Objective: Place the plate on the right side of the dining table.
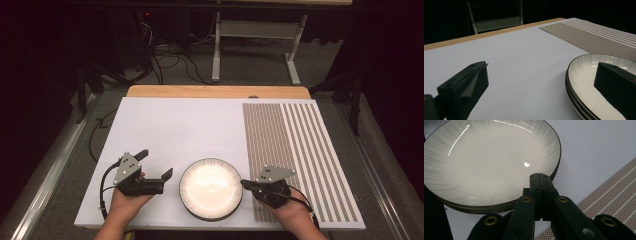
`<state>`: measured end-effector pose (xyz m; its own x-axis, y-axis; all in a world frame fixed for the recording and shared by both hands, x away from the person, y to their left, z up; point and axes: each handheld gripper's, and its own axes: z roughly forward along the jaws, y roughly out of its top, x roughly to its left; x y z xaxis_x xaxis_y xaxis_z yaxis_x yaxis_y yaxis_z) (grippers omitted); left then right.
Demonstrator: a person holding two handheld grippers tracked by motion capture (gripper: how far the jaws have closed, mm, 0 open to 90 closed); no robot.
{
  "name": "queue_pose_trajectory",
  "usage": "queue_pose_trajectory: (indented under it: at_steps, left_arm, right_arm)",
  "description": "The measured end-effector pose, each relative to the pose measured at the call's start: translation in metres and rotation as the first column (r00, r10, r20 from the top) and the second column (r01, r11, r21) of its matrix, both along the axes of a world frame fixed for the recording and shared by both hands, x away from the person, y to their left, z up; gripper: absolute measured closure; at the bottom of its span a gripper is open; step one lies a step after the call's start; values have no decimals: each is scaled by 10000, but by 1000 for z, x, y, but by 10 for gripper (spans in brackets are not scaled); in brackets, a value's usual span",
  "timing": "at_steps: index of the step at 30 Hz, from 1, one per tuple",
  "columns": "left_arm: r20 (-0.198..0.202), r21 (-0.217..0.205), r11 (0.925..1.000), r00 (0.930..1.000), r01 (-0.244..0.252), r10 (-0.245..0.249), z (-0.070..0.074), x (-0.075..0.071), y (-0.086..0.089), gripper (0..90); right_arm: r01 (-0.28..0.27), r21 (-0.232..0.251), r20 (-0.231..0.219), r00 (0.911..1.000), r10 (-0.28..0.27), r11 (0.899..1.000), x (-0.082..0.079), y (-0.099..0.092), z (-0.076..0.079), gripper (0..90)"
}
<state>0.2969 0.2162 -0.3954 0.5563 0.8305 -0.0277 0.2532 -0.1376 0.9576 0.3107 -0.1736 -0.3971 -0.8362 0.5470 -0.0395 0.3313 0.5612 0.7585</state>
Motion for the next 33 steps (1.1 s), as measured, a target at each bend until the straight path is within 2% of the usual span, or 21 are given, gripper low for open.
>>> queue_pose_trajectory:
  at_steps: [6,33]
  left_arm:
    - [0,-13,10000,10000,3,-3,0,0,0,0]
    - [0,-2,10000,10000,20,-20,0,0,0,0]
  right_arm:
    - [-29,-38,123,9999,30,10000,0,1,0,900]
    - [-144,-123,57,9999,144,9998,-2,9,0,900]
